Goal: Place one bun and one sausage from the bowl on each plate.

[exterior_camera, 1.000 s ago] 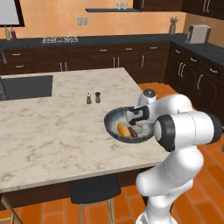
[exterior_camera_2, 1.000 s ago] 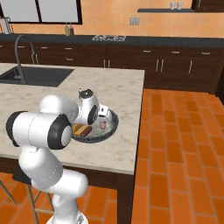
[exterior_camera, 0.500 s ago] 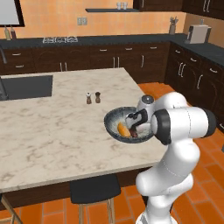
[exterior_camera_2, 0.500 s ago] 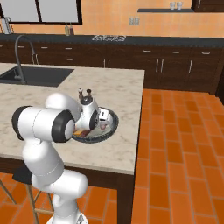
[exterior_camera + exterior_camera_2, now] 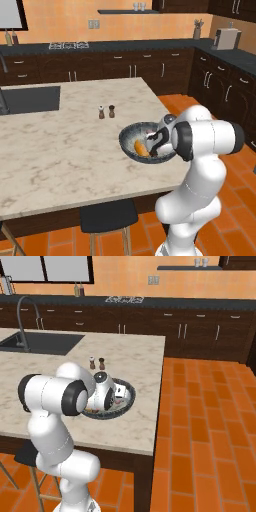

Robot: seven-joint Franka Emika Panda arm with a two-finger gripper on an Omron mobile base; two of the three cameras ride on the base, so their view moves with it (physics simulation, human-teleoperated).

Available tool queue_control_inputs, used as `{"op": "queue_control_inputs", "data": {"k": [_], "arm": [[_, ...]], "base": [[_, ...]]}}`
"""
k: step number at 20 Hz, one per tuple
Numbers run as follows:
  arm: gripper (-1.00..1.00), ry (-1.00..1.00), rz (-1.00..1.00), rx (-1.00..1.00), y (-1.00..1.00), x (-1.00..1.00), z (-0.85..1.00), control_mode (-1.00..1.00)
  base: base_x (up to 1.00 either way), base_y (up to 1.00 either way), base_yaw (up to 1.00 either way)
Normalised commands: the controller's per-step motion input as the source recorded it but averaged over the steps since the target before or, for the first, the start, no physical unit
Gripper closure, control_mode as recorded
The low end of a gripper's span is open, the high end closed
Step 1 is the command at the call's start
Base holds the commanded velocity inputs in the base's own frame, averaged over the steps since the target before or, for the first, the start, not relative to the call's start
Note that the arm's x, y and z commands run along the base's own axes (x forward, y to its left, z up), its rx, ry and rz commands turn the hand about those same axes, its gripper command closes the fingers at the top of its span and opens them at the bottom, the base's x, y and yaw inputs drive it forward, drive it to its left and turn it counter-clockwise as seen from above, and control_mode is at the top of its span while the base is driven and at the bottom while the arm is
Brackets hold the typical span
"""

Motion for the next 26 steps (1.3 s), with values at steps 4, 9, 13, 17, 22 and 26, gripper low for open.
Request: {"op": "queue_control_inputs", "data": {"k": [4,9,13,17,22,26], "arm": [[-1.0,-0.01,0.0,0.0,0.0,0.2,-0.19,-1.0],[-1.0,0.0,0.0,-0.01,0.0,0.08,-0.18,-1.0],[-1.0,0.0,0.0,-0.02,0.09,-0.01,-0.09,-1.0],[-1.0,0.0,0.01,-0.06,0.41,-0.01,0.0,-1.0],[-1.0,-0.01,0.0,-0.07,0.35,-0.01,-0.06,-1.0],[-1.0,0.0,0.0,-0.04,0.07,0.06,-0.39,-1.0]], "base": [[0.0,0.0,0.0],[0.0,0.0,0.0],[0.0,0.0,0.0],[0.0,0.0,0.0],[0.0,0.0,0.0],[0.0,0.0,0.0]]}}
